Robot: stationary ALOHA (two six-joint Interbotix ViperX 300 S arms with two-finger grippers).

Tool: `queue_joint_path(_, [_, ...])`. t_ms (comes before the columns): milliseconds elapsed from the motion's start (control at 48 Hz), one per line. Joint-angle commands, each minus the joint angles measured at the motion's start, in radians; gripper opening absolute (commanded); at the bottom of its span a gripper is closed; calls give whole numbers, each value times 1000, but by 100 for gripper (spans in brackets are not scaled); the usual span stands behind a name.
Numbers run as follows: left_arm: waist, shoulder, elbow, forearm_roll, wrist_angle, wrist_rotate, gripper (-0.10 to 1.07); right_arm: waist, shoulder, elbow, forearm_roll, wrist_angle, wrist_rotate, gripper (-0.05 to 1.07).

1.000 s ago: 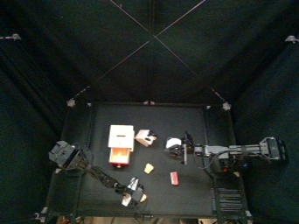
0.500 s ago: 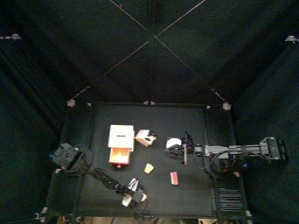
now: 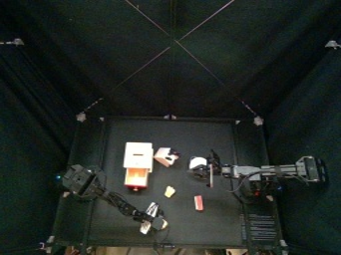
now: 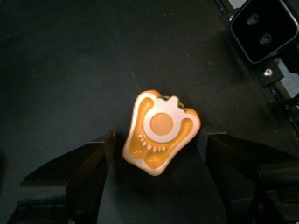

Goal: Grab squash half

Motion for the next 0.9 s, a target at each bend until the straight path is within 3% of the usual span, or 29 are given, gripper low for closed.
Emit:
queue_joint_path(0, [3,-9,-25,3,2,0,99,-3,-5,-9,2,-9,-3,26])
queue_joint_path(458, [3,5,-46,11,3,0,84,-6,-5,-8,3,-9,-3,26])
queue_joint_path(875, [5,-89,-37,5,51,0,81,-6,-5,-6,5,-8,-3,26])
